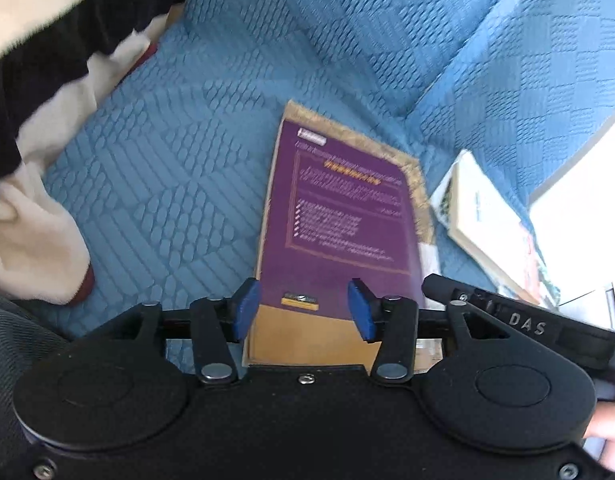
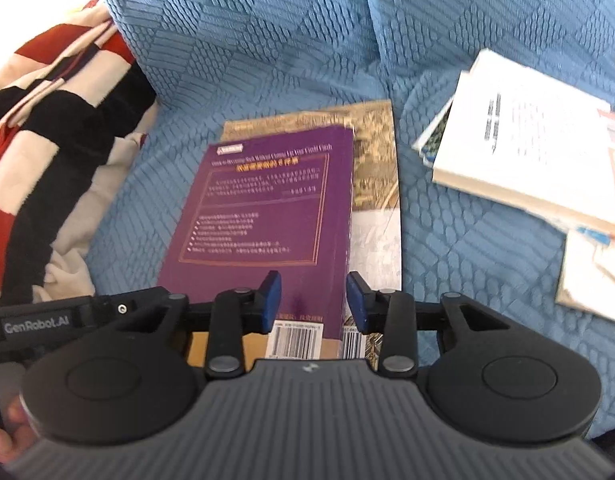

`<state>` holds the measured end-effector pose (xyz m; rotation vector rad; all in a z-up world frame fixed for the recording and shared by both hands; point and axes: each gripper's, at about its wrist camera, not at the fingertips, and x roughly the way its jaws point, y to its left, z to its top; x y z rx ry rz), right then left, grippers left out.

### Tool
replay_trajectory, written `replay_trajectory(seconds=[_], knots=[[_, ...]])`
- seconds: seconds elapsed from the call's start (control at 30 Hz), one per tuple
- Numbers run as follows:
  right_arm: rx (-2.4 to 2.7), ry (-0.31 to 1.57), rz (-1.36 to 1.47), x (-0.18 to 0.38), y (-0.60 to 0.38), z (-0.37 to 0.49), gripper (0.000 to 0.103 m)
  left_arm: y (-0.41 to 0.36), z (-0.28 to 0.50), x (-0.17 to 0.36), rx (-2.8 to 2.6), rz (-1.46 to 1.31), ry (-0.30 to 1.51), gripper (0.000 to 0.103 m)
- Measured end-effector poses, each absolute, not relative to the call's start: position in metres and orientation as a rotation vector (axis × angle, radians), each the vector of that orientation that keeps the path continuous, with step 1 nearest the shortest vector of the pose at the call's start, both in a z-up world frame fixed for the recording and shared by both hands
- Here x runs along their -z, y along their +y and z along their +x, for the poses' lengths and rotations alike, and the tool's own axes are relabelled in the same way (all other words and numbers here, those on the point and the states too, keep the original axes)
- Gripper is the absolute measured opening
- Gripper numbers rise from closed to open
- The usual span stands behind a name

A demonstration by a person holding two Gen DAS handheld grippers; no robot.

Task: Organize objects
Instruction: 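Withdraw the left tool and move it toward the white paperback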

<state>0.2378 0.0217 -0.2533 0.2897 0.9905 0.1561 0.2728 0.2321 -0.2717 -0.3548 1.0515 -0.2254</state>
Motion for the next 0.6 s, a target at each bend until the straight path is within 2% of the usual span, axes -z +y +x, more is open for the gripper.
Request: replay_trajectory(seconds=[0.6], knots=[[-0.223,0.767,0.278,0.119,-0.007,0.155,0.040,0.208,0.211,0.140,0.317,-0.335,0.818,0.059]])
